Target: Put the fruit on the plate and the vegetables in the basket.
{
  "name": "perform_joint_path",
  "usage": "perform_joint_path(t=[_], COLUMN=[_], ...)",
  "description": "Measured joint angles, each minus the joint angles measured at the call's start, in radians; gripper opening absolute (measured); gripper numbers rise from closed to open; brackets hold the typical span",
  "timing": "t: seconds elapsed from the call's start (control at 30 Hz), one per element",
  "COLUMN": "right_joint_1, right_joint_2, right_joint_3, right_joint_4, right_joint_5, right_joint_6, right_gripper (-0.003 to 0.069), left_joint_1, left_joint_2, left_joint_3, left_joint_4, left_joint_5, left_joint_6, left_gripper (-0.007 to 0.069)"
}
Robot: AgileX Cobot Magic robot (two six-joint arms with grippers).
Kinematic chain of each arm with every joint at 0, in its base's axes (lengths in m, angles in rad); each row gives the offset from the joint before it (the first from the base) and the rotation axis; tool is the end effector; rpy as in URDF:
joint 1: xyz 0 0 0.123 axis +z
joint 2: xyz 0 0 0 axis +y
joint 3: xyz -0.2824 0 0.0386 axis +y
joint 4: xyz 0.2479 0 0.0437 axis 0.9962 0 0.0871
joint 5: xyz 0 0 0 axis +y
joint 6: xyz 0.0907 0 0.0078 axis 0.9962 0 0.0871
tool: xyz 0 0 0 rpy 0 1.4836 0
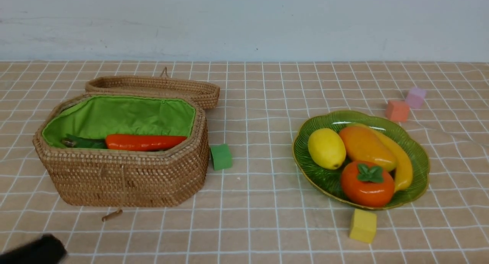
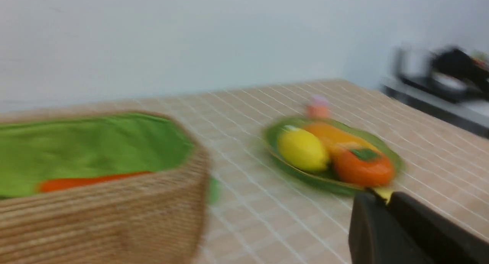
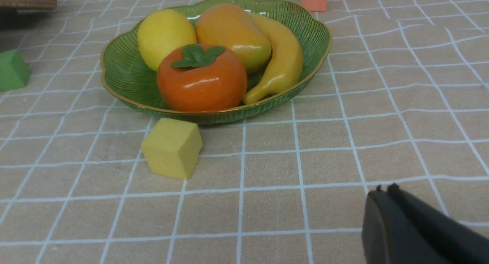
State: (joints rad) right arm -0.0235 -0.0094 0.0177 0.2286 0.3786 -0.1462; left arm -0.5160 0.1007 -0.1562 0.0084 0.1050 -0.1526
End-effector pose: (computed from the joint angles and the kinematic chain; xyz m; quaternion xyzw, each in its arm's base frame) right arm 0.0525 0.0064 0.1745 0.0111 0.8017 0.0465 0.5958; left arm 0.0513 -0.0290 0.2505 0.1279 0.6818 -0.2332 0.6815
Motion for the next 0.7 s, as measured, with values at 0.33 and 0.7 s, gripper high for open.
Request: perform_joint_path(t=[0.33,0.7], right_joint_1=[0.0,0.0], right_joint_2=[0.0,0.0], right_joint_3=[0.0,0.0], right_joint_4=[0.0,0.0], right_joint_5=[0.001,0.001], right_joint_6=[-0.001,-0.002], right_gripper=[-0.0001,0.0004], left_joint_1=[0.391,0.421], left_joint_2=[-0.11,-0.11], left_joint_3=[0.182,0.187], left_joint_4=[-0.138,-0.153], left_joint_5=[0.126,0.276], left_joint_6=[-0.016,-0.014], left_gripper=[-0.0013,-0.0013])
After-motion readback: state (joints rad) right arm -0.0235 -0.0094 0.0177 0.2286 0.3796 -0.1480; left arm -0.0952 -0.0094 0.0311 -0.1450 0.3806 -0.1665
